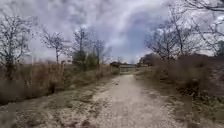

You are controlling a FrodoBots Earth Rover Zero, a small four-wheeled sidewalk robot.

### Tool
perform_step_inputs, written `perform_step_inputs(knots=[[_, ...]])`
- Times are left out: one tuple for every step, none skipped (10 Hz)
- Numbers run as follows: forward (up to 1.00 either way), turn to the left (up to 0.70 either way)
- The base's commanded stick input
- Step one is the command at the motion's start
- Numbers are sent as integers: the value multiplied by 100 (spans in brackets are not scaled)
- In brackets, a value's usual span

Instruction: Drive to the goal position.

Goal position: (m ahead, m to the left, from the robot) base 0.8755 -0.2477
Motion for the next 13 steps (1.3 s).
perform_step_inputs(knots=[[70, 0], [70, 0], [70, 0], [70, -5], [70, -12], [70, -18], [70, -24], [70, -30], [70, -35], [70, -35], [70, -35], [70, -35], [70, -35]])
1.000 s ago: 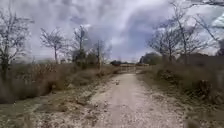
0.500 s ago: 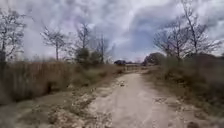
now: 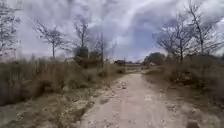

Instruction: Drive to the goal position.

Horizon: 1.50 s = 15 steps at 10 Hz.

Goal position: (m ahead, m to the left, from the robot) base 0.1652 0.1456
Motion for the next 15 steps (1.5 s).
perform_step_inputs(knots=[[70, -35], [70, -23], [70, -7], [67, 0], [60, 0], [54, 0], [47, 0], [41, 0], [34, 0], [28, 0], [21, 0], [15, 0], [8, 0], [2, 0], [0, 0]])
